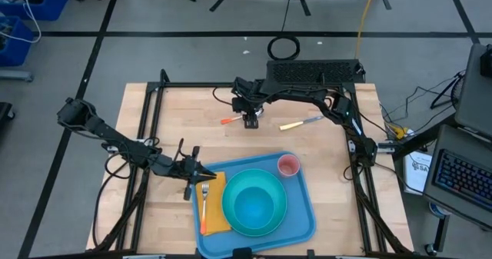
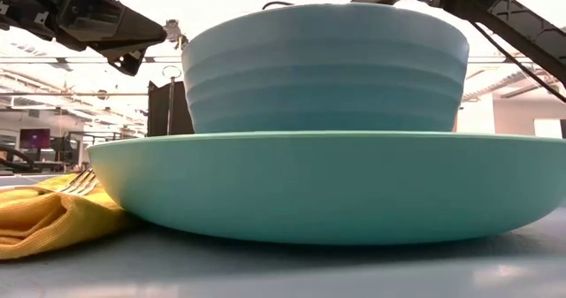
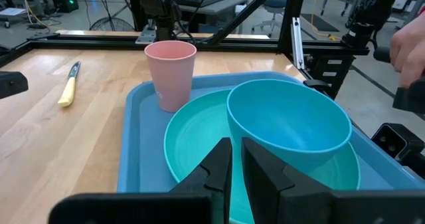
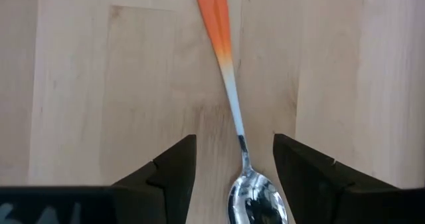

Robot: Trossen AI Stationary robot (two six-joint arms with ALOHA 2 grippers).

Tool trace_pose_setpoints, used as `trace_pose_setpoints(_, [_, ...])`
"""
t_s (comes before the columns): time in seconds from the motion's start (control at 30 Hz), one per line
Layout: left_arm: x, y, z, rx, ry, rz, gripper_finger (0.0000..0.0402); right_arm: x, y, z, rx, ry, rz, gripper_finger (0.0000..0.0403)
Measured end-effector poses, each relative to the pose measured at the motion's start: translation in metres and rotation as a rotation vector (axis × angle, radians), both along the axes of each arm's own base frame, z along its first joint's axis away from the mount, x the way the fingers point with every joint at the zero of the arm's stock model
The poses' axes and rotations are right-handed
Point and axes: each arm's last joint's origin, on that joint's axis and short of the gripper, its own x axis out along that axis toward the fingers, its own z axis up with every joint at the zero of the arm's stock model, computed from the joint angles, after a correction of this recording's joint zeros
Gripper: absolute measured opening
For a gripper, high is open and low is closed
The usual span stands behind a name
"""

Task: Set up tray
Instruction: Put the spoon on top of the napkin to the right of the fork

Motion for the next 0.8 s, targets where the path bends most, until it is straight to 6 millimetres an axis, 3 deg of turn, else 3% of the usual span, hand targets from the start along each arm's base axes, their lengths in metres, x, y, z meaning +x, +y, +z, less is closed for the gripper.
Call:
trace_pose_setpoints(0.17, [0.0, 0.0, 0.0, -0.003, 0.0, 0.0, 0.0037, -0.001, 0.001, 0.005, -0.018, 0.004, -0.098, 0.0189])
trace_pose_setpoints(0.37, [0.0, -0.001, -0.001, -0.017, 0.014, -0.015, 0.0037, -0.014, -0.005, 0.042, 0.13, -0.113, -0.219, 0.0189])
trace_pose_setpoints(0.57, [-0.002, -0.004, -0.001, -0.042, 0.021, -0.024, 0.0037, -0.044, -0.038, 0.063, 0.265, -0.142, -0.509, 0.0189])
trace_pose_setpoints(0.8, [-0.004, -0.009, -0.001, -0.053, 0.018, -0.049, 0.0037, -0.073, -0.076, 0.05, 0.593, -0.143, -0.768, 0.0189])
